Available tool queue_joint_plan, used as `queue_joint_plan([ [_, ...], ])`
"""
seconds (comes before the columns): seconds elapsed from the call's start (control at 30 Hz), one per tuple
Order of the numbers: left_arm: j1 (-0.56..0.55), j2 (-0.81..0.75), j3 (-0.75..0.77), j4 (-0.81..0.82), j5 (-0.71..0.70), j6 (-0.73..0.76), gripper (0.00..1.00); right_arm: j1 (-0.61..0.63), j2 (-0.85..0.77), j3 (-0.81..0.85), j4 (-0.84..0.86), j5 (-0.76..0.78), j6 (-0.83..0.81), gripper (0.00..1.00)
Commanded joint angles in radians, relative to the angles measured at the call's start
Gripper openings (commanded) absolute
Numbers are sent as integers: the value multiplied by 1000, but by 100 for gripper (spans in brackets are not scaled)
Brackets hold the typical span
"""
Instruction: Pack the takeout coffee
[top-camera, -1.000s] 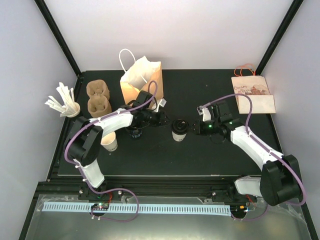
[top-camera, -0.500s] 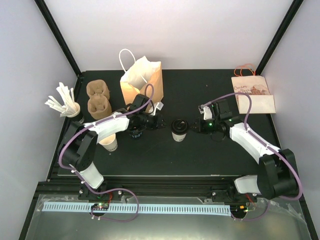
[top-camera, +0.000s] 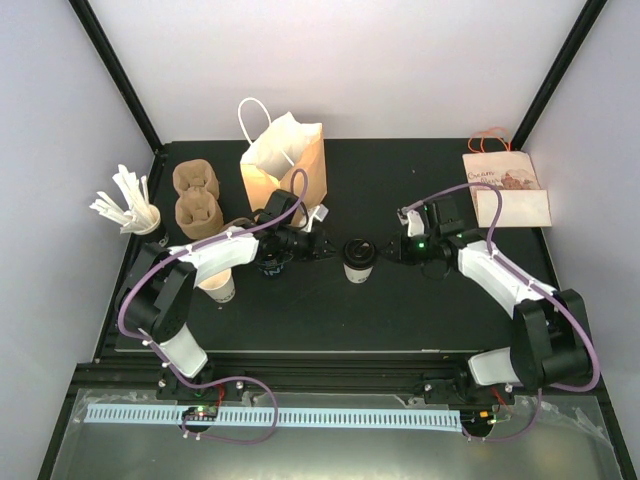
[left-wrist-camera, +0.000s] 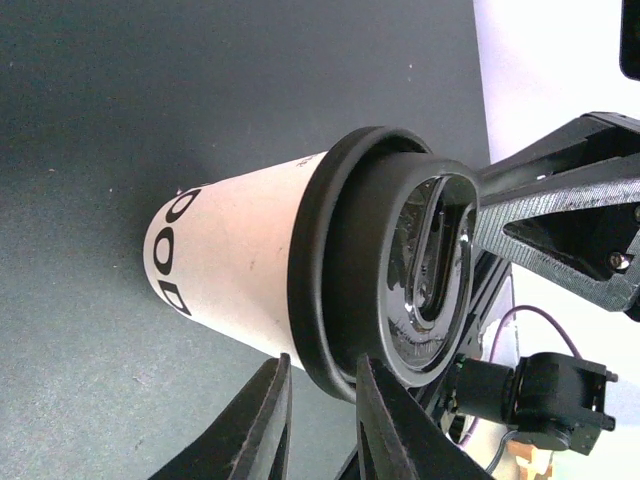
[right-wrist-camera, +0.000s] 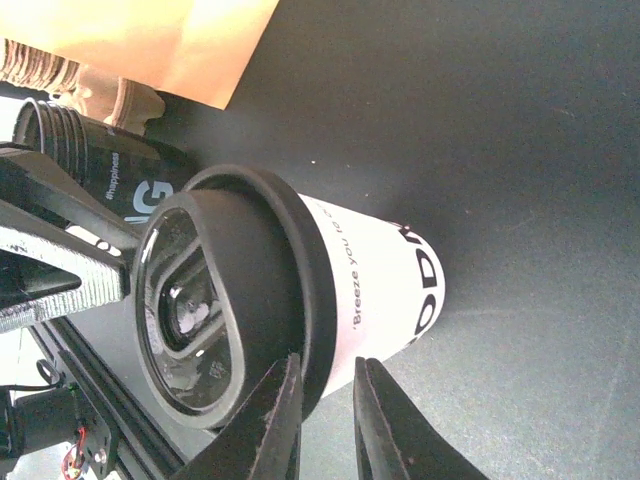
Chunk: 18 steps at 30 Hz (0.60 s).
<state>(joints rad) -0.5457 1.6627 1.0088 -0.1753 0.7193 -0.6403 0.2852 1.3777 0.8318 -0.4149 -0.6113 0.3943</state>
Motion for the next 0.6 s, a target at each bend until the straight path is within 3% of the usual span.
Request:
queue_joint_plan([
  [0.0, -9, 18, 20, 40, 40, -10, 21, -7, 17, 44, 17, -40, -22, 17],
  [0.43, -10, 63, 30, 38, 35, -6, 16, -6, 69, 40, 30, -53, -35, 16],
  [0.57, -11, 70, 30, 29, 25, 3, 12, -6, 80, 14, 40, -48, -43, 11],
])
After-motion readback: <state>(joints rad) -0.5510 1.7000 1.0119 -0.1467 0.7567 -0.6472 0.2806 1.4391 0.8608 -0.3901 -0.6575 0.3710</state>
